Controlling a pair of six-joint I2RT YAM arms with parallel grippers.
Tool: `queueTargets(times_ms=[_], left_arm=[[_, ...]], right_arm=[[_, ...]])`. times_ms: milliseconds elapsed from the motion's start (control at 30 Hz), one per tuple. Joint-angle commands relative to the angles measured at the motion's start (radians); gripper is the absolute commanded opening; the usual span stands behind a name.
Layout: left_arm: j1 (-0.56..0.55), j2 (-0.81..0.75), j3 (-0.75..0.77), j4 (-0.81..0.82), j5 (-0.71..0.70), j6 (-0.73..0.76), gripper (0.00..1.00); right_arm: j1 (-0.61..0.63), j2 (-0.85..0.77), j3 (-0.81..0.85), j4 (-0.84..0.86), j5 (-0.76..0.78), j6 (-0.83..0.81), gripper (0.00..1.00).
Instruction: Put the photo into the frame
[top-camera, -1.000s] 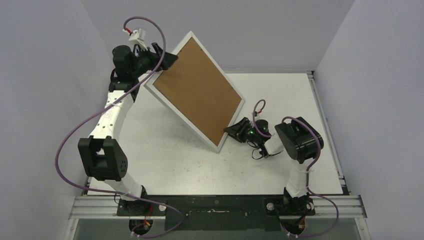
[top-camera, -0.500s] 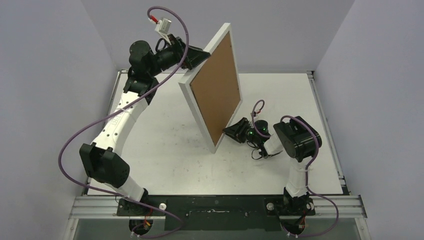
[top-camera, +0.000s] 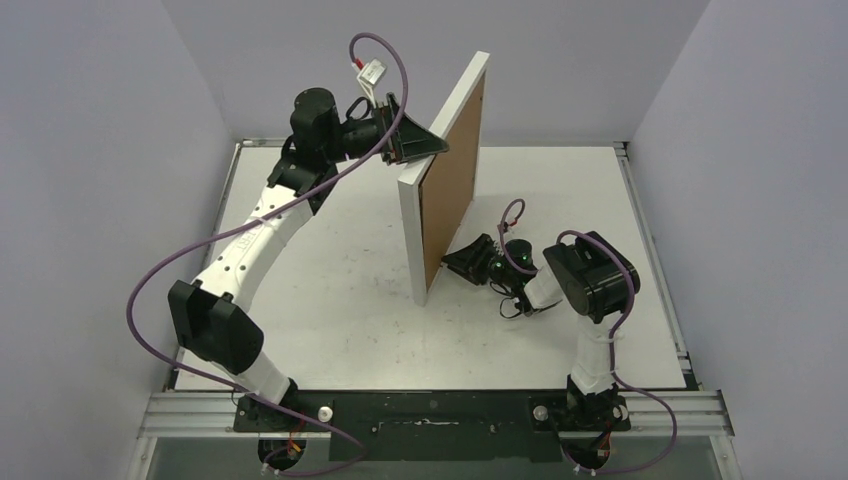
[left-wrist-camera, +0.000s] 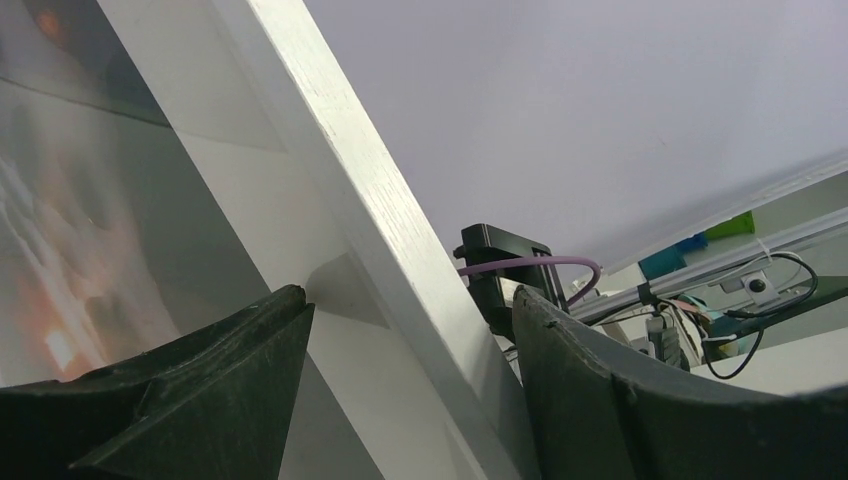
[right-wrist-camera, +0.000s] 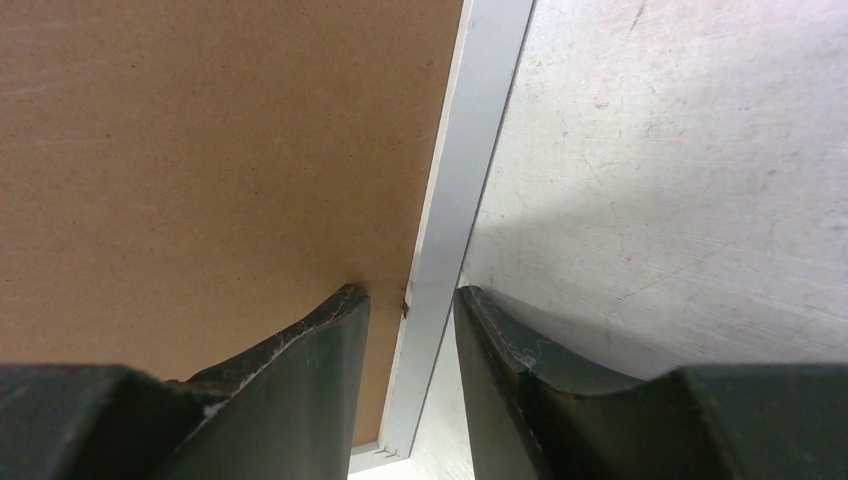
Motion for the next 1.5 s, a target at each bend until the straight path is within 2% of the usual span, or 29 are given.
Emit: queueTargets(times_ms=[0, 133, 233, 400, 567, 667, 800, 967, 1267, 1467], left_arm=[[-0.041, 0.087, -0.049, -0.282, 0.1, 0.141, 0.7], [-0.084, 0.109, 0.023, -0.369, 0.031, 0.212, 0.7], [-0.108, 0.116, 0.095, -0.501, -0.078, 0.34, 0.7], [-0.124, 0.116, 0.14, -0.598, -0.23, 0.437, 0.71], [-0.152, 0.121, 0.192, -0.632, -0.307, 0.482, 0.77], [-0.181, 0.136, 0.232, -0.629, -0.334, 0.49, 0.83], [-0.211, 0.163, 0.268, -0.598, -0.323, 0.461, 0.85], [-0.212, 0.174, 0.284, -0.574, -0.258, 0.423, 0.98], [-0.159, 0.129, 0.308, -0.644, -0.202, 0.448, 0.97], [-0.252, 0.171, 0.352, -0.616, -0.239, 0.427, 0.96]], right_arm=[[0.01, 0.072, -0.042, -0.224, 0.067, -0.063, 0.41], [0.008, 0.074, -0.04, -0.221, 0.062, -0.058, 0.41], [0.004, 0.065, -0.045, -0.226, 0.062, -0.059, 0.41], [-0.005, 0.053, -0.061, -0.227, 0.061, -0.058, 0.41], [-0.015, 0.033, -0.056, -0.253, 0.058, -0.059, 0.41], [-0.021, -0.004, -0.031, -0.337, 0.062, -0.079, 0.41], [-0.036, -0.076, 0.003, -0.454, 0.082, -0.122, 0.42], [-0.075, -0.164, 0.028, -0.592, 0.102, -0.178, 0.44], [-0.119, -0.208, 0.012, -0.635, 0.094, -0.202, 0.45], [-0.12, -0.245, 0.089, -0.692, 0.086, -0.195, 0.45]])
